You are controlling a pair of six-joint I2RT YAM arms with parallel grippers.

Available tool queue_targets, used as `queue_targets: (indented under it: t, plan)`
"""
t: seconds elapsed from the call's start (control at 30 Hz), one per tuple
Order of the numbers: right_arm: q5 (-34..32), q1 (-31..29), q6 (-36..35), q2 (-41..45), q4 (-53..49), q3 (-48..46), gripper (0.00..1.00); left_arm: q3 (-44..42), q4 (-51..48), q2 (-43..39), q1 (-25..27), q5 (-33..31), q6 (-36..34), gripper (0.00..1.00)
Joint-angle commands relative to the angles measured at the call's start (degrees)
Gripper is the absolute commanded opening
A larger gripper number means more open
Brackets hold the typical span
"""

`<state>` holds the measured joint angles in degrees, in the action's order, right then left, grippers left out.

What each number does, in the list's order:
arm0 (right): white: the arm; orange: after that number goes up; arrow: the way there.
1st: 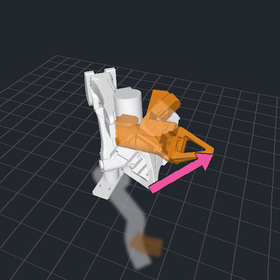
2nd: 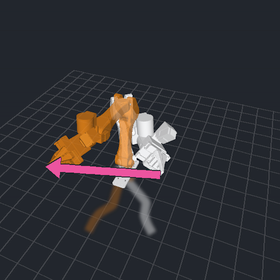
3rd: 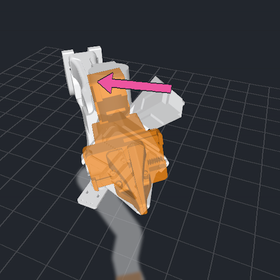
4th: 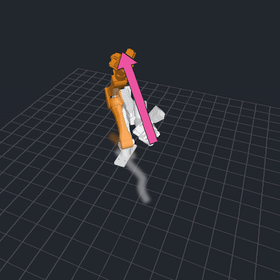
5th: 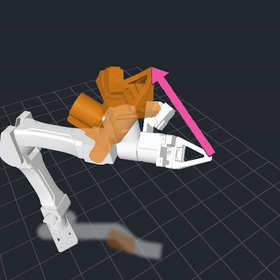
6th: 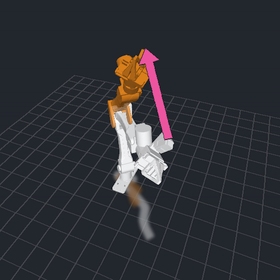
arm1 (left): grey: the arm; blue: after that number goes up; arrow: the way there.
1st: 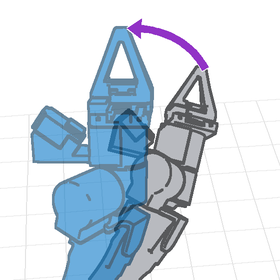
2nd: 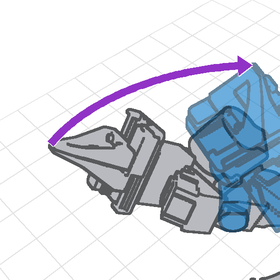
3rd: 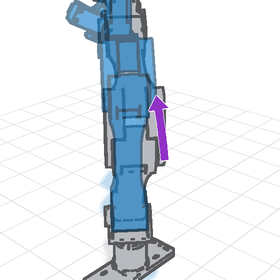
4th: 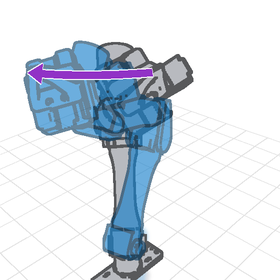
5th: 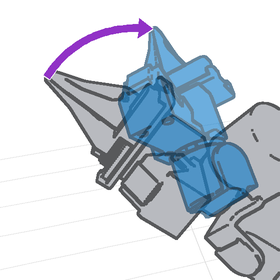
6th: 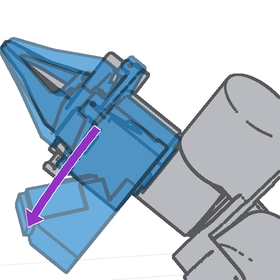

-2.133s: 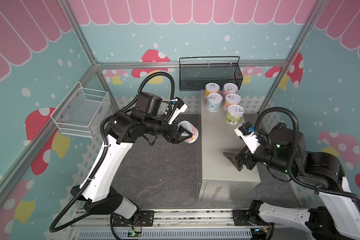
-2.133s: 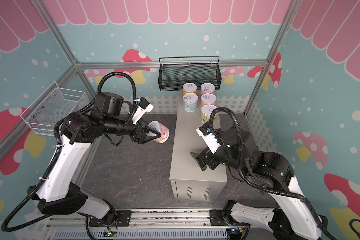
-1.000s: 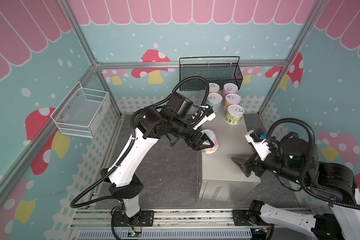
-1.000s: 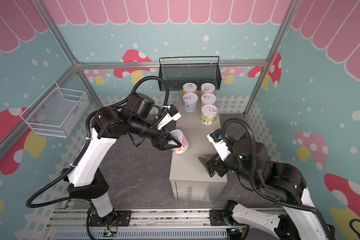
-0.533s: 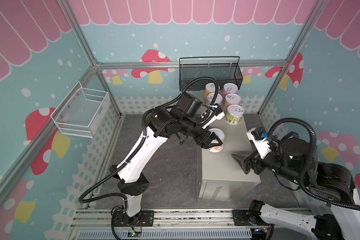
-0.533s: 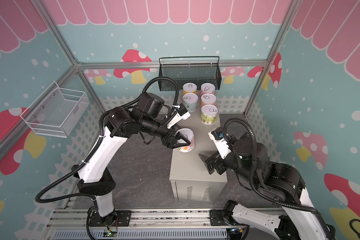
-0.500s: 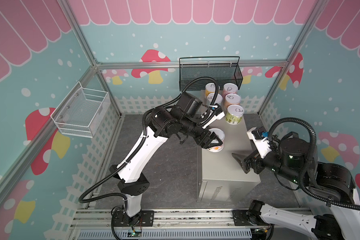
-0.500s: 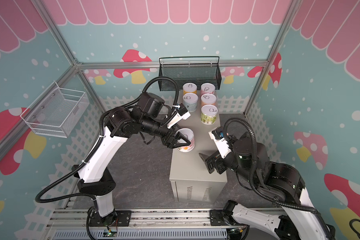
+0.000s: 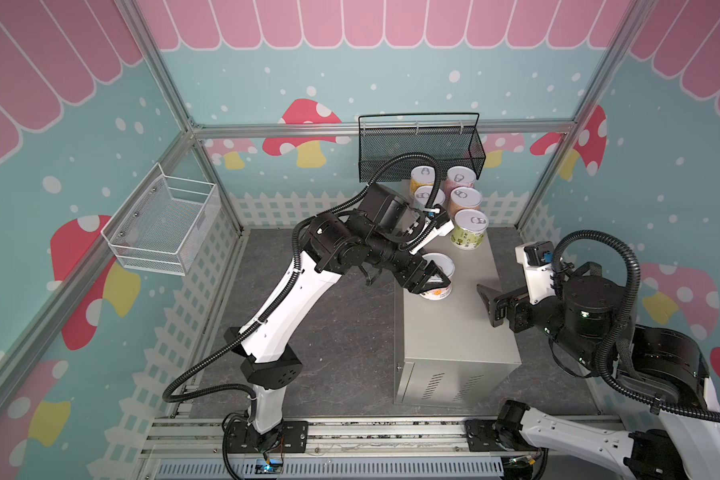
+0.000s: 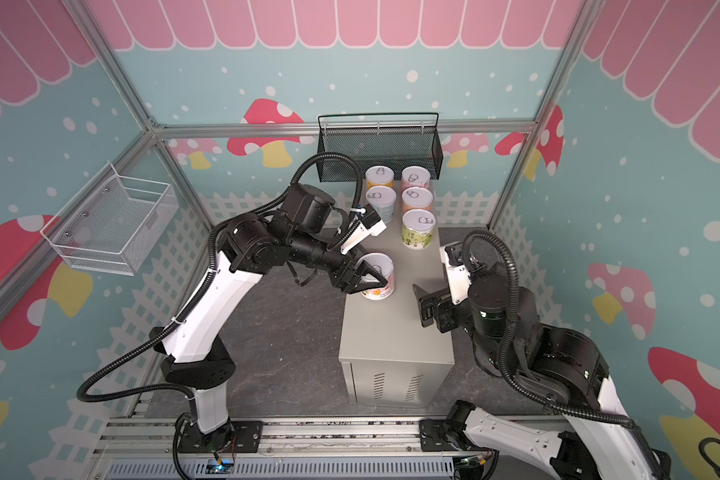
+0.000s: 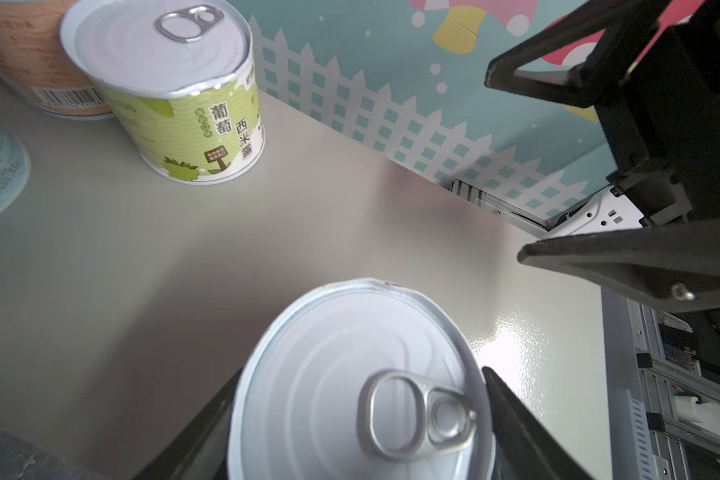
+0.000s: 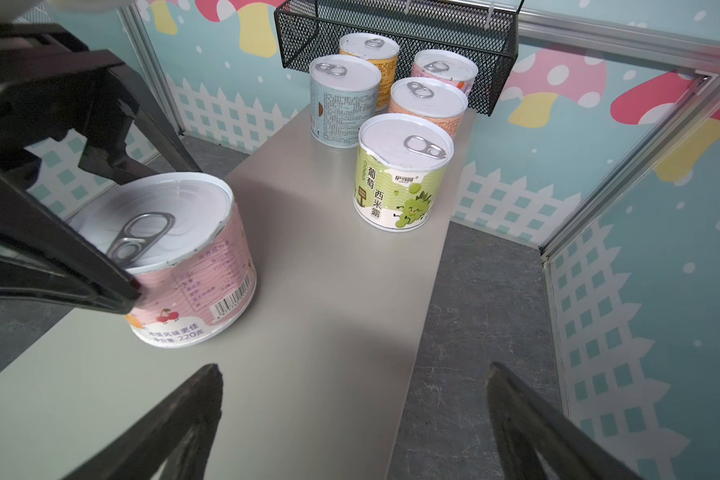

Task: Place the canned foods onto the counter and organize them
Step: 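Lower the pink can onto the cabinet top with the left gripper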

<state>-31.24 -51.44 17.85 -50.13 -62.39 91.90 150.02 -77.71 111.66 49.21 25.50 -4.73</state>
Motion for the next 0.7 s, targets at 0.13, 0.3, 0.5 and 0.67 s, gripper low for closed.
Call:
queue_targets:
  t: [0.13, 0.3, 0.5, 0.67]
  plan:
    - [-2.0, -0.3, 1.2, 1.2, 2.7, -2.3, 0.99, -0.2, -3.1, 2.5, 0.2, -1.2, -0.1, 0.56]
    - [-2.5, -0.3, 1.5, 2.0, 2.9, -2.6, 0.99, -0.1, -1.7, 1.9, 0.2, -1.3, 0.2, 0.64]
    - [-2.5, -0.3, 1.8, 2.7, 2.9, -3.2, 1.00, -0.1, -1.0, 1.6, 0.2, -0.9, 0.2, 0.69]
    - [-2.7, -0.3, 1.9, 3.4, 3.1, -3.1, 0.99, -0.5, -1.0, 1.8, 0.2, -0.9, 0.2, 0.70]
